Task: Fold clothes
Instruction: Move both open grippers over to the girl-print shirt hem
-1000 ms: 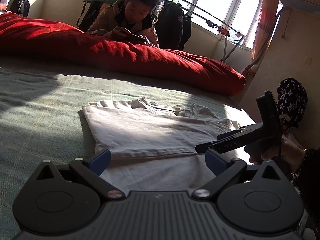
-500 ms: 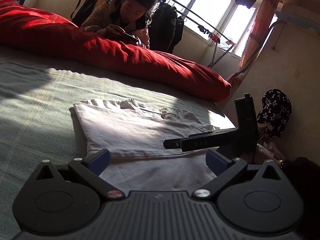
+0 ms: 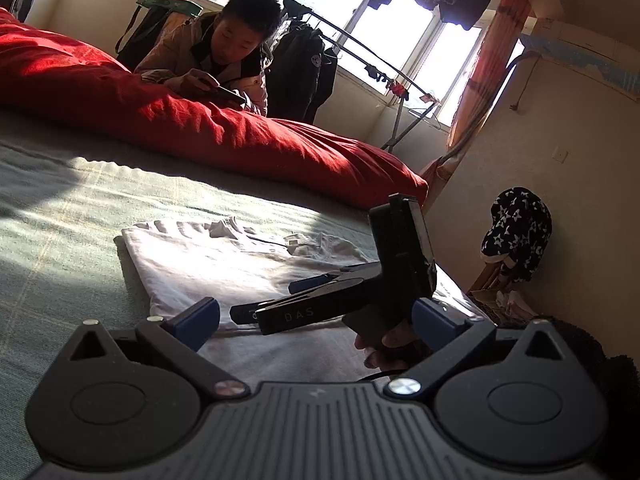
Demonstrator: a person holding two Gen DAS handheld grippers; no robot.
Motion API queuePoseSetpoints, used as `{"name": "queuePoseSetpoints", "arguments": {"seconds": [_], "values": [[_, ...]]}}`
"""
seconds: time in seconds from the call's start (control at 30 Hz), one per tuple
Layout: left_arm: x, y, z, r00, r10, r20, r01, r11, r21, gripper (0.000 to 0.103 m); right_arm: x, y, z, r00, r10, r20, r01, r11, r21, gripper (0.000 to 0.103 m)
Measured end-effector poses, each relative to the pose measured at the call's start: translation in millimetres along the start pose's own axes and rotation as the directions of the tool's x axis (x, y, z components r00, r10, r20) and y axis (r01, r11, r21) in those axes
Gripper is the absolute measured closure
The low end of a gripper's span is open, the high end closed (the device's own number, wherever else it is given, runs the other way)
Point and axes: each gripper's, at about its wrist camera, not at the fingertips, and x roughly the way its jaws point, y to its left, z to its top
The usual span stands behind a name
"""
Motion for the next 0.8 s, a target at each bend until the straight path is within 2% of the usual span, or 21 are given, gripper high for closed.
{"name": "queuePoseSetpoints", "arguments": {"seconds": [0.17, 0.27, 0.33, 0.43, 0.5, 0.63, 0.8], "values": [[6.9, -27.6, -3.3, 0.998, -0.054, -0.034, 0.057, 0.996, 0.068, 0.001, -78.7, -26.3, -37.8, 0.994, -0.110, 0.003, 0.110, 0.994, -0.001, 0.000], [6.3, -58.3, -7.6, 0.995, -0.092, -0.048, 0.097, 0.987, 0.130, 0.001, -132.0, -41.4, -67.2, 0.983, -0.186, 0.000, 0.186, 0.982, 0.020, 0.000], [2.0, -80.0, -10.6, 0.989, -0.141, -0.054, 0.149, 0.973, 0.178, 0.001, -164.0, -46.7, -88.1, 0.977, -0.215, 0.007, 0.215, 0.976, 0.042, 0.000], [-3.0, -111.3, -18.7, 0.975, -0.208, -0.073, 0.221, 0.939, 0.263, 0.001, -196.2, -51.3, -118.5, 0.977, -0.213, 0.023, 0.210, 0.973, 0.093, 0.000], [3.0, -128.0, -26.3, 0.972, -0.206, -0.111, 0.231, 0.923, 0.307, 0.001, -202.2, -53.3, -139.6, 0.979, -0.199, 0.033, 0.194, 0.973, 0.125, 0.000], [31.1, -148.7, -46.3, 0.970, -0.113, -0.217, 0.188, 0.911, 0.367, 0.001, -191.8, -56.0, -185.5, 0.984, -0.179, 0.008, 0.173, 0.962, 0.210, 0.000], [54.4, -157.7, -68.5, 0.954, -0.059, -0.292, 0.173, 0.907, 0.383, 0.001, -188.2, -52.3, -240.9, 0.982, -0.185, -0.032, 0.186, 0.937, 0.296, 0.000]]}}
